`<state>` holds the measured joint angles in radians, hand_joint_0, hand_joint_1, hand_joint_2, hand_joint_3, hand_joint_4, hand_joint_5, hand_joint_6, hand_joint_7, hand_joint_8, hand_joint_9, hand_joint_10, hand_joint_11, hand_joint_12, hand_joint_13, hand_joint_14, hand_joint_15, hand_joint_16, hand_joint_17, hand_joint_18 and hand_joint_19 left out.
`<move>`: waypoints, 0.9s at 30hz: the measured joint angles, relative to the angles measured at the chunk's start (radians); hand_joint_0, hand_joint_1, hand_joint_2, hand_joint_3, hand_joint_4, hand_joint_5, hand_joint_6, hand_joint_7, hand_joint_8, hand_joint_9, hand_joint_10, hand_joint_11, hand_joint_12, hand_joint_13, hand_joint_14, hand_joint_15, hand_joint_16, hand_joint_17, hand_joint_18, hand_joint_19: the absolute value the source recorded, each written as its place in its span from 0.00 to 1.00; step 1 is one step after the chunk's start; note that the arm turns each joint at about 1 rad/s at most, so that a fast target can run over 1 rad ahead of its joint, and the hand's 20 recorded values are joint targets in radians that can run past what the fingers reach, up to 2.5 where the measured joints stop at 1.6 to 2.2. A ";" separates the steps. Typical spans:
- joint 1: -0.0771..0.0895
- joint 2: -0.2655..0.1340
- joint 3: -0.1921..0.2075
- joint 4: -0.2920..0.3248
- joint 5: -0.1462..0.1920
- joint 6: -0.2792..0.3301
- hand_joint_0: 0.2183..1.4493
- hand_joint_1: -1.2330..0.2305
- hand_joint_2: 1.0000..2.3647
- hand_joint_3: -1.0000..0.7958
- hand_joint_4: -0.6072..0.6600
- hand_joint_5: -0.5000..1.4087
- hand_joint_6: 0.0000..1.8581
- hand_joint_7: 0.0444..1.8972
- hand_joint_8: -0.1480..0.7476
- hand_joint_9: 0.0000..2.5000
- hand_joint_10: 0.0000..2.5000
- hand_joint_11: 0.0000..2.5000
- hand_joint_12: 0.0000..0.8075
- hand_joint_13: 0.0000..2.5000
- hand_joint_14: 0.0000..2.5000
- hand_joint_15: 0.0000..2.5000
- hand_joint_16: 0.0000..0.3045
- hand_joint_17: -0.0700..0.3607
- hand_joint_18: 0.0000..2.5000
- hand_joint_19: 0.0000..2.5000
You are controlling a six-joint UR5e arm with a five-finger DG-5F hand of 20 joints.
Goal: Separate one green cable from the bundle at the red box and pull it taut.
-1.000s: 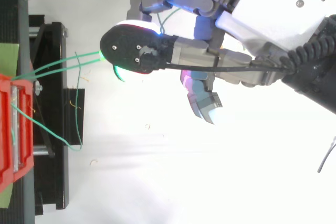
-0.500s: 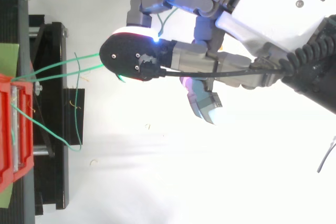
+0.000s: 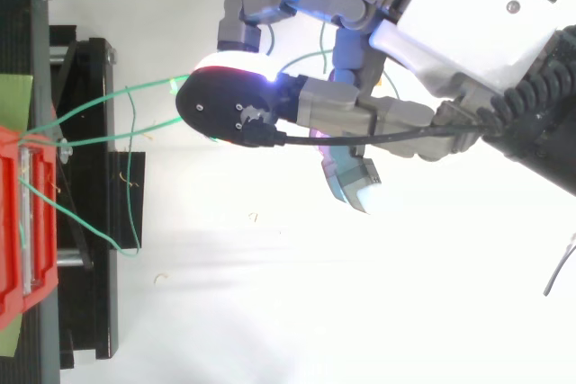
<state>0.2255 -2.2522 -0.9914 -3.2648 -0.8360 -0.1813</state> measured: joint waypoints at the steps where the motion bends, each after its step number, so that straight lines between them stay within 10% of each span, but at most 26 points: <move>1: 0.000 0.000 0.000 0.000 0.000 0.000 0.23 0.28 0.21 0.52 0.64 0.32 0.29 0.69 0.53 0.80 0.01 0.22 0.67 0.70 0.01 0.28 0.36 0.73 0.61 0.13; 27: -0.006 0.000 -0.001 -0.003 -0.005 0.001 0.24 0.20 0.22 0.57 0.63 0.27 0.35 0.57 0.57 0.70 0.01 0.29 0.70 0.63 0.01 0.32 0.35 0.72 0.53 0.13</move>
<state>0.2194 -2.2523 -0.9922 -3.2673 -0.8412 -0.1798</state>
